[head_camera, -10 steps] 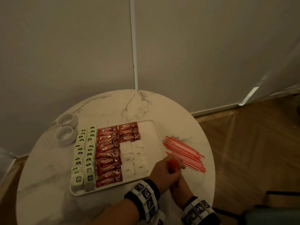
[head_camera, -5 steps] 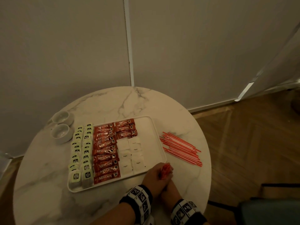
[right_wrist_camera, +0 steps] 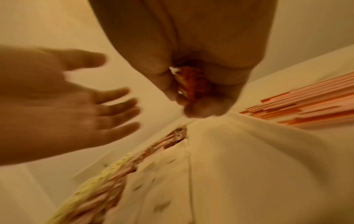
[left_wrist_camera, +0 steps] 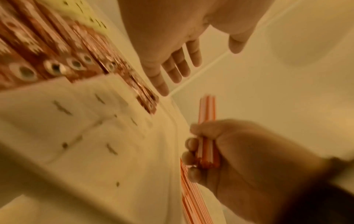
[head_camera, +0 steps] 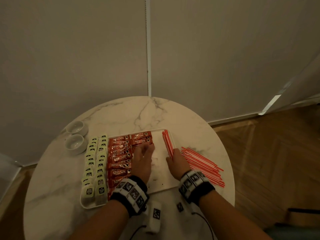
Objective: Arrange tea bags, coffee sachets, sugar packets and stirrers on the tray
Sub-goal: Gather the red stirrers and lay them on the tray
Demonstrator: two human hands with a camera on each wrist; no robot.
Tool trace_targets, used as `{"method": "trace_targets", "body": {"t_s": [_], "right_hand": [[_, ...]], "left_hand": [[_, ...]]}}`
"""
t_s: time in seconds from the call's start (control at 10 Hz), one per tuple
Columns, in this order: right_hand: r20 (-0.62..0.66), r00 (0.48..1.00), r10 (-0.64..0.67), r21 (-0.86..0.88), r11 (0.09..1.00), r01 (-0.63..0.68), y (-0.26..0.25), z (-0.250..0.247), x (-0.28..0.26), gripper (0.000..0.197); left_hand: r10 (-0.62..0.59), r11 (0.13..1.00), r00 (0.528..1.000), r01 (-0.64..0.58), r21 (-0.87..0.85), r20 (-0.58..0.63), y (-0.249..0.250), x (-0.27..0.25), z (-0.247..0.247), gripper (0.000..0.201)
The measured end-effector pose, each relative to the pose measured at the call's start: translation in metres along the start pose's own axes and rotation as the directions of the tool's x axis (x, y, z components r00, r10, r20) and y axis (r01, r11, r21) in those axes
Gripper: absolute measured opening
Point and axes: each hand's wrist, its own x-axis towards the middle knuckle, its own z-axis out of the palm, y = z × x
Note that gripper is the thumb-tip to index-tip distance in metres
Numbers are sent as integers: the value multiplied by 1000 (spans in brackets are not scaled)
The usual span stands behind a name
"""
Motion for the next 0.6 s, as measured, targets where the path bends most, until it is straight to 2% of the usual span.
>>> {"method": "trace_targets", "body": {"t_s": [0.1,0.2,0.4,0.5,0.6], "right_hand": [[12,990,142,-43,989,-141,-14,5,40,33],[27,977,213,-50,976,-211,-23,14,61,40],[-73,968,242,-133,959,-250,-29,31,84,36],[-151,963,223,-333,906,-262,-32,34,85,43],[-161,969,190,-420,875,-241,-32,34,78,59]], "left_hand": [[23,999,997,-20,40,-74,-8,9,-19,12],[70,990,996,-62,126,-57,-16,8,-32,14],[207,955,978,-200,218,-8,-11,9,-44,16],[229,947,973,-225,231,11,-8,12,-46,15],[252,938,967,-251,240,27,-7,13,-46,16]]}}
